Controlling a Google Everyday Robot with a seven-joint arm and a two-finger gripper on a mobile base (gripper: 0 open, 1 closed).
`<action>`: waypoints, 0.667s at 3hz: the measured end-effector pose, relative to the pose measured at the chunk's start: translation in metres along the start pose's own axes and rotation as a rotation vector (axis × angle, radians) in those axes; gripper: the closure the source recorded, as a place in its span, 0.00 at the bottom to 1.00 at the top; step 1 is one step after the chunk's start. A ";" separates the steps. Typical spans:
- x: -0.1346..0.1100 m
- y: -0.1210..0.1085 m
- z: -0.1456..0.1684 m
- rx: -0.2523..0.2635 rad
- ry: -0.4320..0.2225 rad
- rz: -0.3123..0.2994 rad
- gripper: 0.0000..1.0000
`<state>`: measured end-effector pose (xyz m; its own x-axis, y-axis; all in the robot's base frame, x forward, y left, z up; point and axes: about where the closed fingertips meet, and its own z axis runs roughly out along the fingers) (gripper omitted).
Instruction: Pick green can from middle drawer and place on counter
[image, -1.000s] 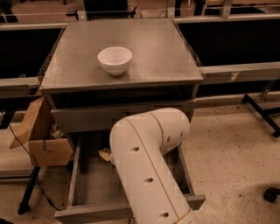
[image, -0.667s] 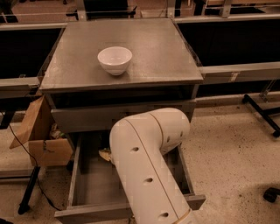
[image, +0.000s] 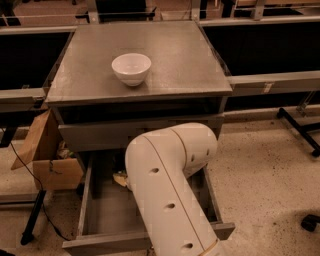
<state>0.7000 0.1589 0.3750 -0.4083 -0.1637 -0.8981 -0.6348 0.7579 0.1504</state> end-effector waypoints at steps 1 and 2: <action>0.000 0.007 -0.011 -0.025 -0.009 -0.044 1.00; -0.003 0.012 -0.027 -0.040 -0.022 -0.076 1.00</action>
Offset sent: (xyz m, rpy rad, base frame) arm -0.0404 -0.0201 0.0256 -0.0313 -0.0871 0.0902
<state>0.6761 0.1512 0.3905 -0.3440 -0.2053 -0.9163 -0.6894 0.7177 0.0980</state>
